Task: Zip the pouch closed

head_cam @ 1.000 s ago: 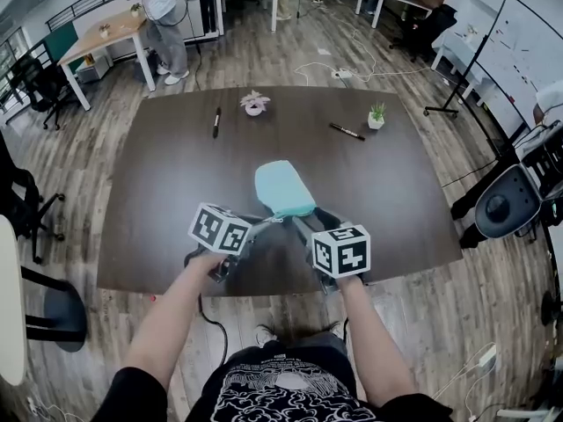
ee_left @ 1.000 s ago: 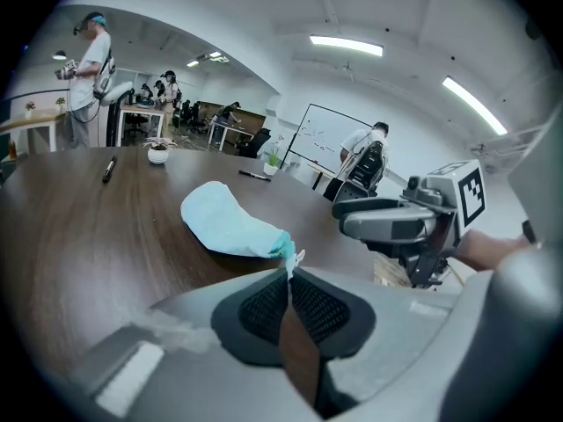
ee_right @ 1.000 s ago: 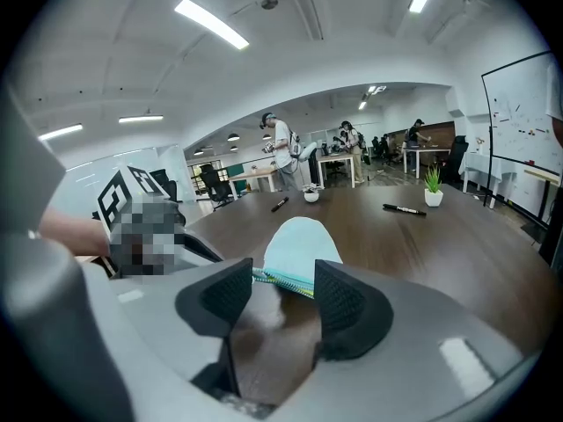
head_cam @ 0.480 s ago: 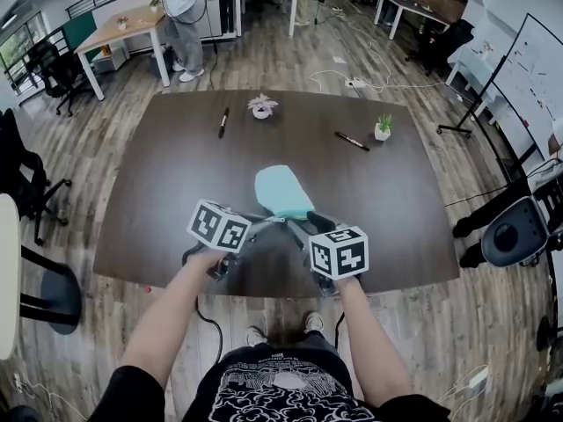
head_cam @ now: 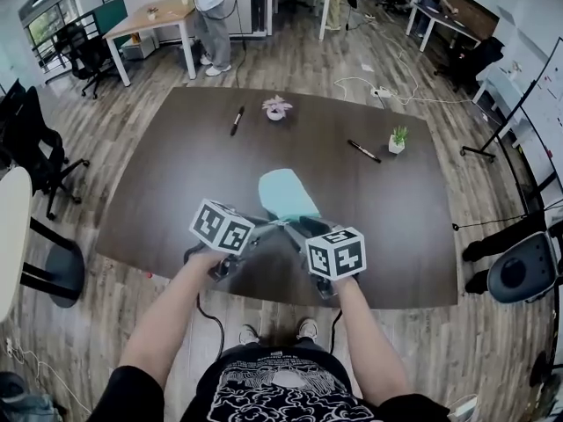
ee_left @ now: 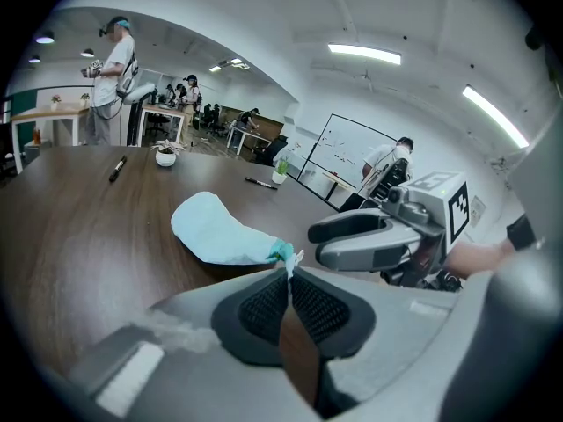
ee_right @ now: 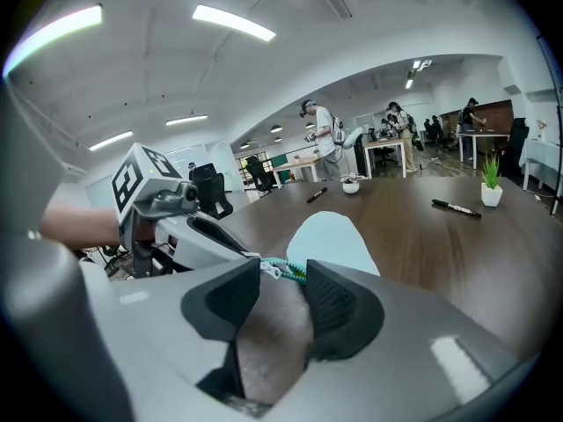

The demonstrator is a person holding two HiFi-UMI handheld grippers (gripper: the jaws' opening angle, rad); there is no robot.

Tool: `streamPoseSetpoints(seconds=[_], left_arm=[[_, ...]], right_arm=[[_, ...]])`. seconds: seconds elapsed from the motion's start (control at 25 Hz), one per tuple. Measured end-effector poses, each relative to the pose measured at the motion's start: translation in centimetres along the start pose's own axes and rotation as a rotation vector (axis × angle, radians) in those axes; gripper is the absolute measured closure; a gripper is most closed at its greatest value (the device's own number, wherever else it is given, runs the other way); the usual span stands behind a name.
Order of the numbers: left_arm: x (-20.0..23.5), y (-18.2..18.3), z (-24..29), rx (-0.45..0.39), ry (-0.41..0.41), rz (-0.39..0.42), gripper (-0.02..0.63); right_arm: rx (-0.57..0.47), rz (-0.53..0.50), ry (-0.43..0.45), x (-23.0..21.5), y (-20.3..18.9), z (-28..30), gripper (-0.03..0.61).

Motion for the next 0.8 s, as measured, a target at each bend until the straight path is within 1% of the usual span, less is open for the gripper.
streamPoseSetpoints(seconds=[0.4,0.56,0.76,0.8], left_arm=[[-0.9,0.2,0.0,-0.01,0.028,-0.017,0.592],[-1.1,0.3,-0.2,-0.011,0.038,-0.017,0.592],[-1.0,0.3,-0.3,-0.015,0.055,-0.019,0.592],[-1.0,0.3,-0.3,-0.018,0.055,-0.022,0.592]], right_arm=[[0.023,0.012,0.106,-0.7,-0.3,1.1,0.437],[0.031,0.016,0.155,-0.3,-0.3,1.4,0.473],[0.041,0.005,0.168,-0.1,-0.4,1.4,0.548],[0.041,0.005,0.172,-0.1,-0.4,1.4,0.552]])
Point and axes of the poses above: the fingertips, and each gripper's own axes: z forward along the fingers, x to its left, y out of its top, the point moved 6 cm from there along -z, backward along the fingers, and after that the axes turned 14 degrees about y, right-handed, at the moved point
